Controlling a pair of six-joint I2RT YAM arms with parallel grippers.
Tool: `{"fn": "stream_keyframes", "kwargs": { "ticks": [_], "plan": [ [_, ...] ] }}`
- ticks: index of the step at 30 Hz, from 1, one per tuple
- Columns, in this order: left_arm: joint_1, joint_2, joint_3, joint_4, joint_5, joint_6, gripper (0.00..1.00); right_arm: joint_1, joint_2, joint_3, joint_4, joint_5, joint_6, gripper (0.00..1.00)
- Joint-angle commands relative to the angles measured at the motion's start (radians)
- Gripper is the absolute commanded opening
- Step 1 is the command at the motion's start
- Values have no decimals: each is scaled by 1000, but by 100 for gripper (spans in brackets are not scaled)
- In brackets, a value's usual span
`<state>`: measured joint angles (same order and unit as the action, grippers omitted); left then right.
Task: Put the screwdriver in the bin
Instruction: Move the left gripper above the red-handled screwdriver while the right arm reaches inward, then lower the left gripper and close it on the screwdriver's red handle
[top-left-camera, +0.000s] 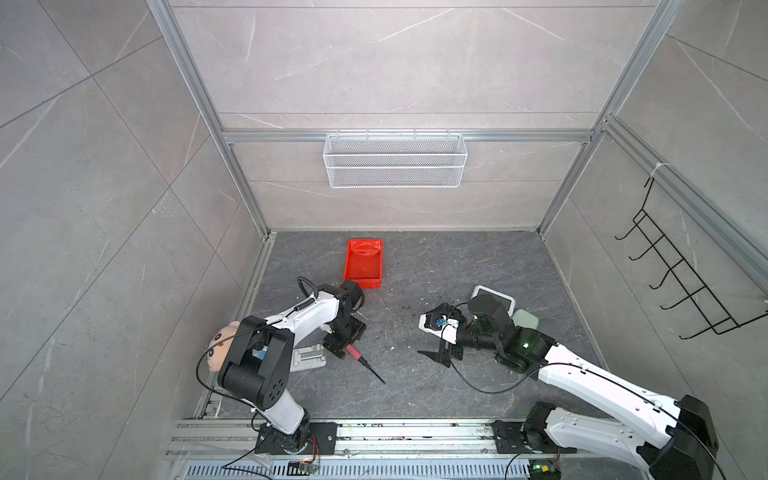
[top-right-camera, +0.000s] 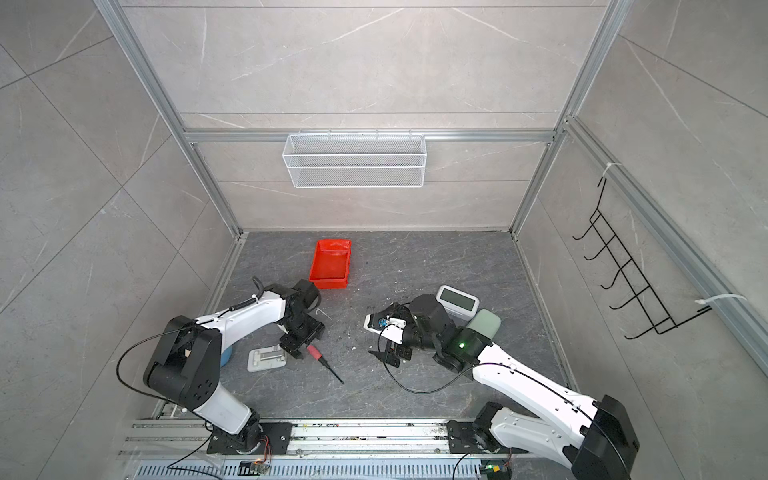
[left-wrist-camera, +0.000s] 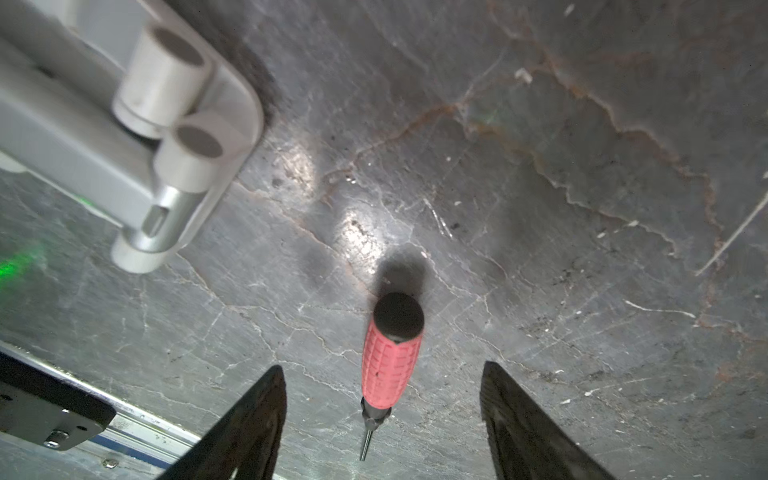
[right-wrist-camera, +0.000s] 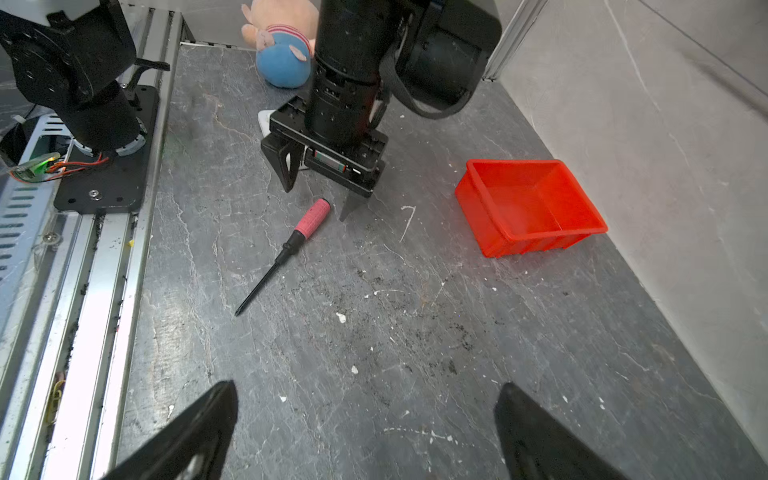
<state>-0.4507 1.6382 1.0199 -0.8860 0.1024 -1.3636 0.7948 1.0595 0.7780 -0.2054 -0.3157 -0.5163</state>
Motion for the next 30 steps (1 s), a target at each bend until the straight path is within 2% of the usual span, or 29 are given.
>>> {"fn": "stream_keyframes", "kwargs": {
  "ticks": [1,9,14,18,24,30],
  "plan": [
    [6,28,28,-41,56,33,72,12,0,27,-2,10,14,99],
    [12,76,13,-11,113,45,59,26,10,29,-24,3,-5,99],
    [16,67,-15,28,120,29,45,32,13,39,-56,-42,-10,99],
    [18,69,-33,51,124,18,37,41,29,51,-83,-58,-11,99],
    [27,86,-44,60,124,17,35,44,40,62,-89,-45,-25,99],
    [31,76,-46,65,108,18,18,45,37,63,-89,-34,-15,99]
  ]
}}
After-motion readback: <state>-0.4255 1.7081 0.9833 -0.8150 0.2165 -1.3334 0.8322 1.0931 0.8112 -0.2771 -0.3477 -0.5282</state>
